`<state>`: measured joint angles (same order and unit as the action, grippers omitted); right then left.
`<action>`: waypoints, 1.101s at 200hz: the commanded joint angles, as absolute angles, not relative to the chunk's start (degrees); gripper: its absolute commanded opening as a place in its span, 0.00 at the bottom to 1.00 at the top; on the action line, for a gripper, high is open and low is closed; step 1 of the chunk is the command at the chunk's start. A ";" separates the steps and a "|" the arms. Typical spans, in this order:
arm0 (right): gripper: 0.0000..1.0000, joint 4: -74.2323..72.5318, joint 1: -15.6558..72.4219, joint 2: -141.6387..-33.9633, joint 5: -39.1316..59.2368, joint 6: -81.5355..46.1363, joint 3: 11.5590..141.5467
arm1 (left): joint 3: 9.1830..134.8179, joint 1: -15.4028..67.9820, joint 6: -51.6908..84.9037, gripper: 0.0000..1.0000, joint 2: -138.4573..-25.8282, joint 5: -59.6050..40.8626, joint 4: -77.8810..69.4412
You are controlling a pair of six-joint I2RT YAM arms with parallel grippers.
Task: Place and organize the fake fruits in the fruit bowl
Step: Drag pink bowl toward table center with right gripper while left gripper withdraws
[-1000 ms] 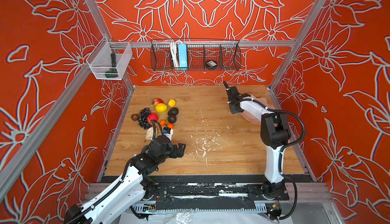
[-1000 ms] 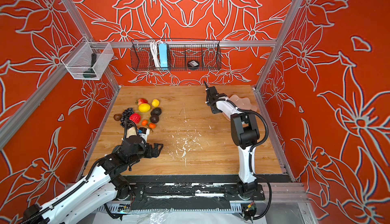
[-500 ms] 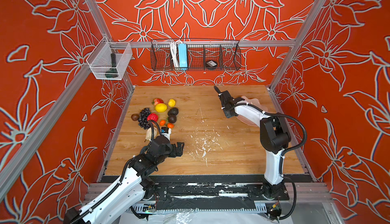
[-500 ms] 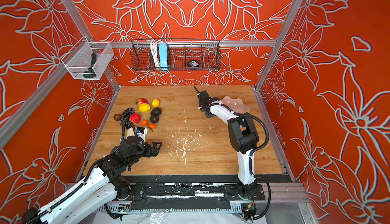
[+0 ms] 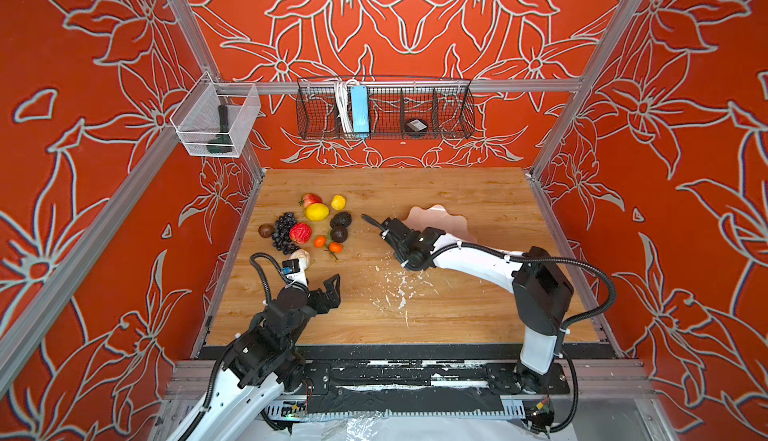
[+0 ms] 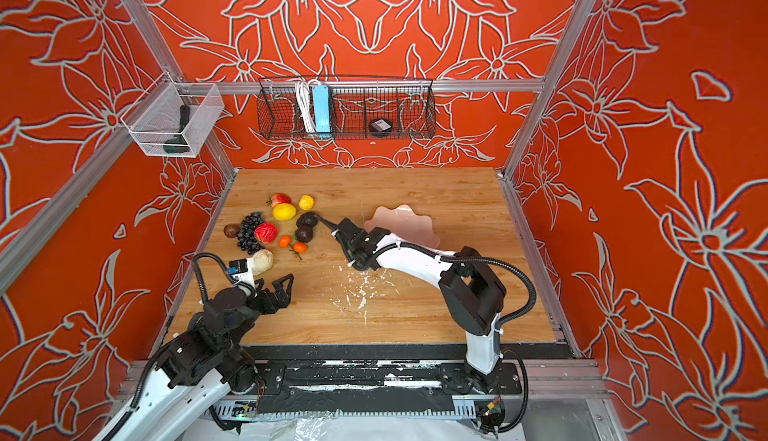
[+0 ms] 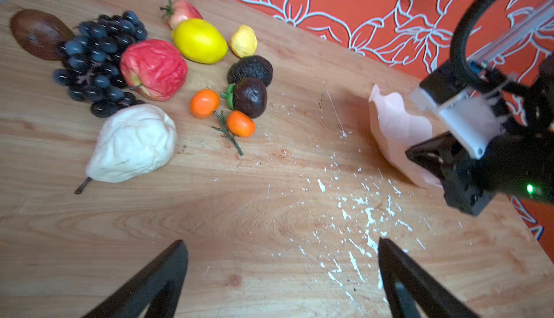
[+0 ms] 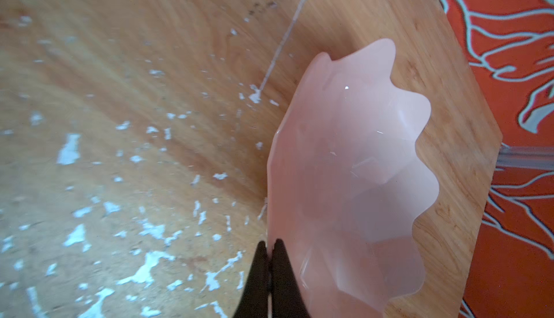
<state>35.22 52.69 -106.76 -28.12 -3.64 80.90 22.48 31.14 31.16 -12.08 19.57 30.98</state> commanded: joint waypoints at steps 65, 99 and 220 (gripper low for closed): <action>0.00 35.95 64.13 -116.09 -32.30 0.00 90.55 | 21.36 31.39 34.81 0.99 -2.62 28.38 38.41; 0.05 35.90 64.86 -116.99 -31.72 -0.08 91.00 | 21.56 31.42 35.07 0.99 -3.34 28.43 38.51; 0.75 31.03 62.82 -93.23 -27.53 -9.01 73.70 | 21.27 31.38 32.58 0.99 -13.46 22.07 32.87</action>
<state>32.03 64.55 -101.38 -29.12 -4.29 79.75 21.23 31.14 33.34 -9.56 24.51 35.59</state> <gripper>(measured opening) 0.742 0.986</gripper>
